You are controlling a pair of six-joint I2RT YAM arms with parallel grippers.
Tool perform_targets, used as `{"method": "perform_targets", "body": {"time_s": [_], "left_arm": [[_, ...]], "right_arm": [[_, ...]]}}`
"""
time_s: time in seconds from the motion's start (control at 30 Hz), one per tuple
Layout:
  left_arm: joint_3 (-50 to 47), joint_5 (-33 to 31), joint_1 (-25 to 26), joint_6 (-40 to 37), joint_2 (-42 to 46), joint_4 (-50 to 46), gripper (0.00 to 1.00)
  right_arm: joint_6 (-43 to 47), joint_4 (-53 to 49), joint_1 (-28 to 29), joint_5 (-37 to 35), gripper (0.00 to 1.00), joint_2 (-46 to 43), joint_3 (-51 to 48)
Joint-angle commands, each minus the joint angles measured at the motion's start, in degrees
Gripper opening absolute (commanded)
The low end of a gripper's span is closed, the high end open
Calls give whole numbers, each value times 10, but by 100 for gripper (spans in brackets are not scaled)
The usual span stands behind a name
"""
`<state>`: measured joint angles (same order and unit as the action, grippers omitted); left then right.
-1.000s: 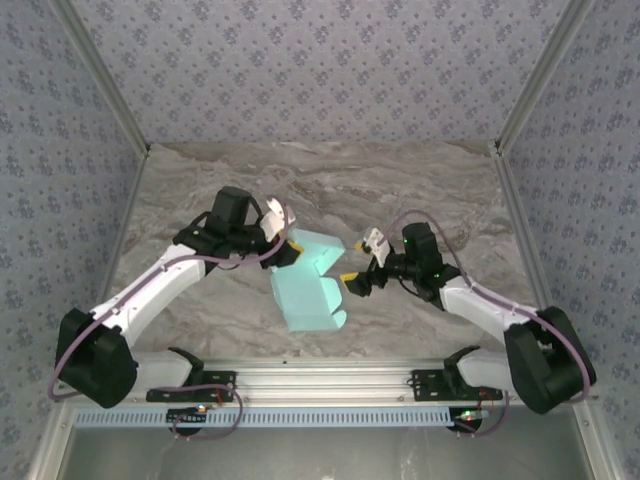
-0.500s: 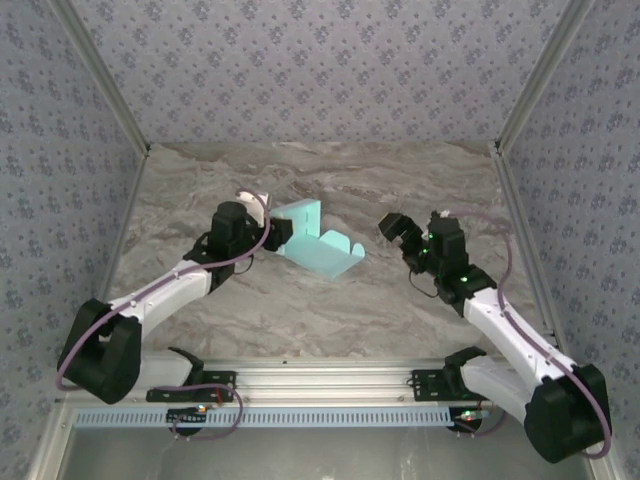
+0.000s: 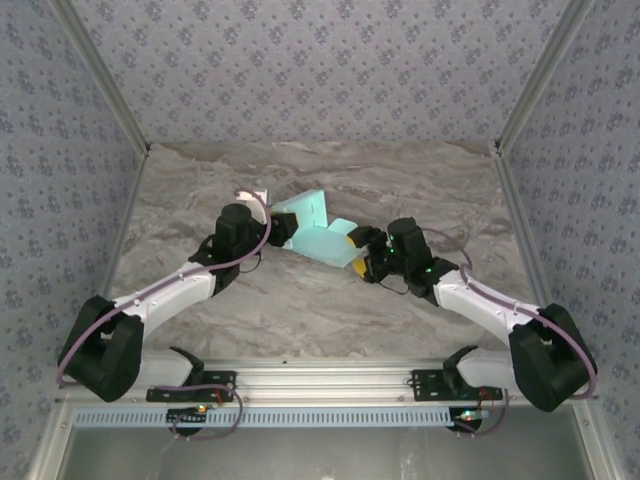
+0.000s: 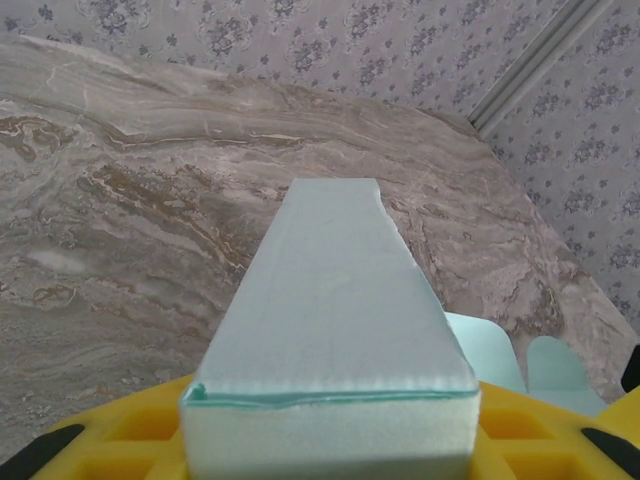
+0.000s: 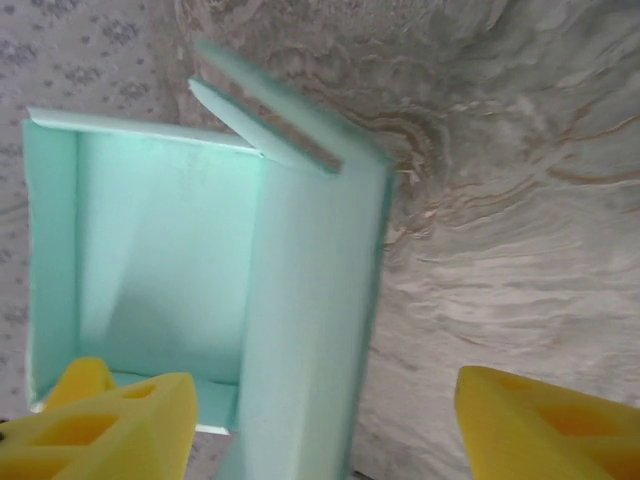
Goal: Fold the paper box
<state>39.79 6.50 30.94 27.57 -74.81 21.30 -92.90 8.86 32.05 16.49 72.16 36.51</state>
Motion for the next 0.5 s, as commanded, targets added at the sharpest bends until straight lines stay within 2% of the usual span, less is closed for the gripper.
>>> {"method": "perform_targets", "body": {"time_s": [0.0,0.07,0.1,0.17,0.27,0.3,0.37,0.4,0.47], "left_arm": [[-9,-11,5,17,3,32,34],[-12,-7,7,20,3,36,35],[-14,-4,8,20,4,36,37],[-21,-3,11,27,7,31,41],[-37,-12,11,51,16,21,54],[-44,-13,11,55,22,19,58],[-52,-16,11,58,32,7,69],[-54,-19,11,62,39,-5,77],[-58,-27,9,75,53,-37,85]], "right_arm": [[-29,27,6,-5,57,13,32],[-21,18,6,-7,46,19,37],[-14,10,4,-9,34,22,41],[9,-20,-1,-10,18,28,54],[59,-77,-9,-17,3,37,73],[73,-83,-12,-21,0,39,75],[97,-94,-20,-22,0,44,79],[116,-105,-26,-17,0,47,83],[165,-140,-41,-9,0,53,100]]}}
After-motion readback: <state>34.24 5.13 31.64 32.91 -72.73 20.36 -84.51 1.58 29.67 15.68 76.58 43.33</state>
